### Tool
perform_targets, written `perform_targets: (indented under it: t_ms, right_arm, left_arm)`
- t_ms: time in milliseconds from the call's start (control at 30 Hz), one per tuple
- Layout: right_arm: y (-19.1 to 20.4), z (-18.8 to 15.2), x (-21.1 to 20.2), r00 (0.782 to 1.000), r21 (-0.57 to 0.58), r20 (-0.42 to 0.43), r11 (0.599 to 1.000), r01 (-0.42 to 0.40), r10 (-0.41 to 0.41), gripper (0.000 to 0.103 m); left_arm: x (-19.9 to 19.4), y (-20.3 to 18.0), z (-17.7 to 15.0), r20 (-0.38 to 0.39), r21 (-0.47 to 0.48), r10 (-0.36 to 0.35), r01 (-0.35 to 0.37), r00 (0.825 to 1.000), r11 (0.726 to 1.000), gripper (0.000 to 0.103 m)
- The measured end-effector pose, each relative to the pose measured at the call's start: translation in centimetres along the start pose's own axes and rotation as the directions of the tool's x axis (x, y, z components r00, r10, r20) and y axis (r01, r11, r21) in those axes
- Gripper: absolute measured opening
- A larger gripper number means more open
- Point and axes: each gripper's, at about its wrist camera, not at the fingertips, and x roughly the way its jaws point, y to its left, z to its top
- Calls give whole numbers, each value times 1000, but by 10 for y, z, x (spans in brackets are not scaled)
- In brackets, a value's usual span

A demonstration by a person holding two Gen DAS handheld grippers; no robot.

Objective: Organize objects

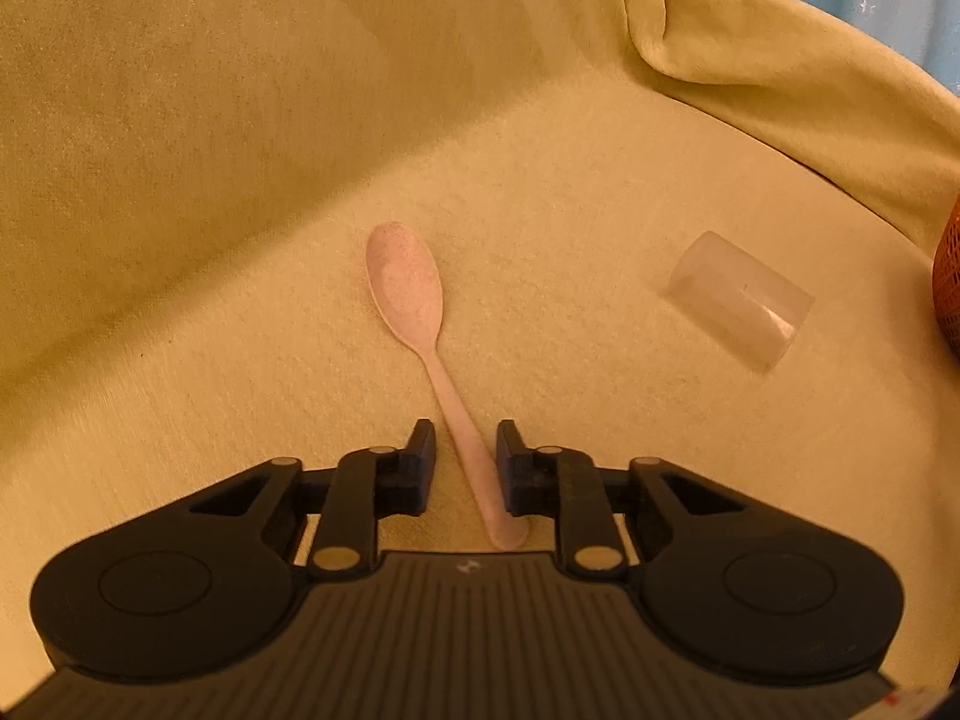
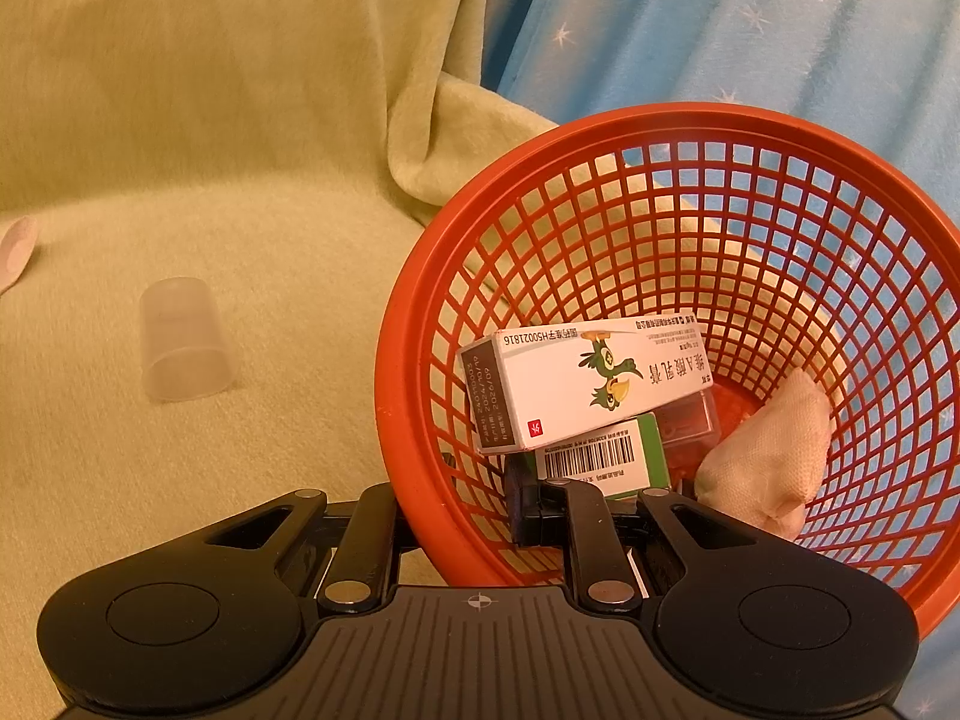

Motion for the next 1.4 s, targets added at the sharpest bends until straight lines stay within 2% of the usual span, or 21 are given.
perform_targets:
  t_ms: [200, 433, 533, 567, 600, 700, 900, 1133, 1367, 1400]
  right_arm:
    - [0, 0, 0, 1000, -1, 0, 1000, 0, 0, 14]
    - [-1, 0, 1, 1000, -3, -1, 1000, 0, 0, 14]
    - [-1, 0, 1, 1000, -3, -1, 1000, 0, 0, 14]
    - [-2, -1, 0, 1000, -3, -2, 1000, 0, 0, 14]
    - [-2, -1, 0, 1000, -3, -1, 1000, 0, 0, 14]
    - [-2, -1, 1, 1000, -1, 0, 1000, -1, 1, 14]
    - [-3, -2, 1, 1000, 0, 0, 1000, -2, 2, 14]
    - [-4, -2, 0, 1000, -1, -1, 1000, -4, 4, 14]
    - [-4, -2, -1, 1000, -3, -2, 1000, -3, 3, 15]
    - [-4, -2, -1, 1000, -2, -2, 1000, -2, 2, 15]
  left_arm:
    - [-16, 5, -11, -24, 53, -12, 14, 1000, 999, 7]
    - [-47, 15, -47, -84, 112, -58, 67, 995, 991, 8]
    - [-55, 19, -53, -66, 110, -20, 27, 998, 994, 15]
    - [-56, 20, -53, -45, 101, -7, 11, 999, 995, 24]
    - [-56, 19, -52, -28, 84, 1, 1, 1000, 996, 29]
    - [-54, 18, -44, 26, 47, 3, -4, 1000, 999, 34]
    - [-34, 7, -27, 72, 47, 20, -23, 997, 999, 36]
    - [-11, -2, -20, 53, 107, 39, -45, 998, 993, 36]
    - [-4, -4, -13, 46, 111, 47, -52, 998, 992, 36]
    - [-3, -4, -12, 41, 113, 44, -48, 998, 992, 33]
